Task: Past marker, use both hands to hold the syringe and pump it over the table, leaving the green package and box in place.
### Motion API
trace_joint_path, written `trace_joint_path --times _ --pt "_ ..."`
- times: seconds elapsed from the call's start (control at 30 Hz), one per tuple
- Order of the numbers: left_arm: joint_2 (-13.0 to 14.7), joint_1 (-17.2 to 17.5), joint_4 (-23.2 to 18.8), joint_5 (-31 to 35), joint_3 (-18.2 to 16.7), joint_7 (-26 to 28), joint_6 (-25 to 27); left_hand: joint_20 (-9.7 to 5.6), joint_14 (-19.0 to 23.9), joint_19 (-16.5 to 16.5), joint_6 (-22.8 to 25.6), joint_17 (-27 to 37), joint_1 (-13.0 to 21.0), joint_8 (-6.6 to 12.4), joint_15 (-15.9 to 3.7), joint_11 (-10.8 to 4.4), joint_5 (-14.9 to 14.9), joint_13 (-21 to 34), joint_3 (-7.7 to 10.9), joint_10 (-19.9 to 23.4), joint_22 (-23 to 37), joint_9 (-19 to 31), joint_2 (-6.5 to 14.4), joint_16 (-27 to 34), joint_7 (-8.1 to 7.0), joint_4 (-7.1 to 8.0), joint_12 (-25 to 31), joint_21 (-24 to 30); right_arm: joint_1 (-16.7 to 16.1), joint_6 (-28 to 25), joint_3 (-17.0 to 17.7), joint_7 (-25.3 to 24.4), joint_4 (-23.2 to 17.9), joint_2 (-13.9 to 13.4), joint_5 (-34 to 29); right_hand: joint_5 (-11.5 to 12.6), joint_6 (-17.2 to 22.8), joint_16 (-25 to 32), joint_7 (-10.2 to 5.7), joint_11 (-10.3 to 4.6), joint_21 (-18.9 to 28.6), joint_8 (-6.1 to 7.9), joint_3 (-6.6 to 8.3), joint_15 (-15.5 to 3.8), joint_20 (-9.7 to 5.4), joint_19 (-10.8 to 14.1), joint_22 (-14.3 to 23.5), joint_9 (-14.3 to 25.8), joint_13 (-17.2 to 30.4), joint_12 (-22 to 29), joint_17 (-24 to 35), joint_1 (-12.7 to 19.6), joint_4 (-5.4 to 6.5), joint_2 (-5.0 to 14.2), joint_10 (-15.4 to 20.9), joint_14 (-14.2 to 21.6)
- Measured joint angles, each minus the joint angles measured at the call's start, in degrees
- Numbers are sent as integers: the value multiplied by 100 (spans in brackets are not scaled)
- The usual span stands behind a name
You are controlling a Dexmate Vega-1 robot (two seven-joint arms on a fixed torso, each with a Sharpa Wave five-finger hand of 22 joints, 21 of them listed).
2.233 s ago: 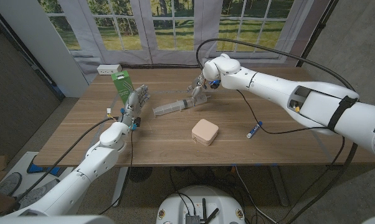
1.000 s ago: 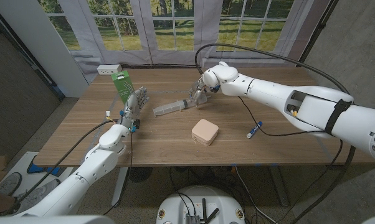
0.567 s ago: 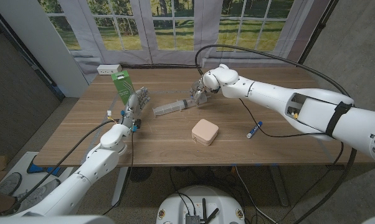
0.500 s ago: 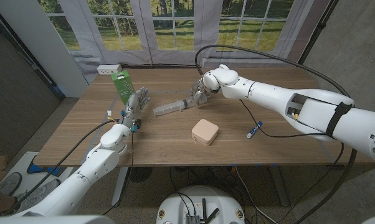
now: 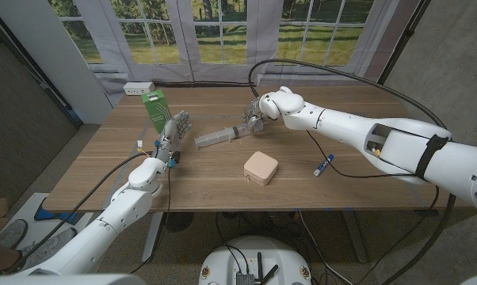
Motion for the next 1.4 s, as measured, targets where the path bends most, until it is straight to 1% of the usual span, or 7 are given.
trace_joint_path --times 0.13,0.2,0.3,0.5,0.93,1.13,1.4 --pt "-1 25 -20 -1 0 9 -12 6 0 7 0 0 0 0 0 0 0 0 24 0 0 0 0 0 0 -24 0 0 -36 0 16 -85 -9 -18 -28 0 131 183 -13 -117 0 54 -38 -1 -134 135 0 2 0 0 25 138 3 17 183 333" --pt "-2 32 -27 -1 0 15 -15 31 0 31 0 0 -1 0 0 0 0 0 24 0 0 0 -1 0 0 -24 0 0 -55 5 29 -130 -10 -26 -38 0 197 276 -7 -169 0 57 -75 -9 -160 245 0 2 8 0 31 205 4 1 254 502" --pt "-3 52 -47 -1 0 20 -16 31 0 31 0 0 -23 0 0 0 0 0 24 0 0 0 -23 0 0 -24 0 0 -66 14 35 -182 -12 -31 -52 0 212 347 -12 -199 0 57 -105 -16 -193 274 0 2 17 -1 53 240 7 14 284 661" --pt "-7 84 -72 -3 -2 53 -25 31 0 31 0 0 -23 0 0 0 0 0 33 0 0 0 -23 0 0 -15 0 0 -135 23 81 -272 -45 -68 -73 0 356 408 -10 -302 0 93 -176 -19 -236 314 0 -2 30 -4 80 346 30 60 470 695" --pt "-16 118 -96 -8 -7 74 -30 31 0 31 0 0 -23 0 0 0 0 0 49 0 0 0 -23 0 0 0 0 0 -257 54 189 -480 -155 -170 -87 -17 902 608 61 -285 0 388 -383 -9 -337 416 1 45 177 108 160 414 59 126 1060 745" --pt "-19 122 -97 -23 -9 76 -30 30 0 31 0 0 -40 0 0 32 0 0 49 31 0 0 -5 0 0 0 0 0 -326 69 280 -553 -321 -283 -81 4 993 695 112 -270 0 402 -447 -19 -389 468 1 51 178 149 186 414 77 126 1177 817" --pt "-42 101 -53 -34 -4 52 -31 30 0 31 0 0 -45 0 -1 32 0 0 48 31 0 0 0 0 0 0 0 0 -418 69 425 -633 -575 -446 -81 4 1055 785 174 -170 0 424 -469 -19 -472 548 1 52 180 149 212 414 53 126 1277 879"
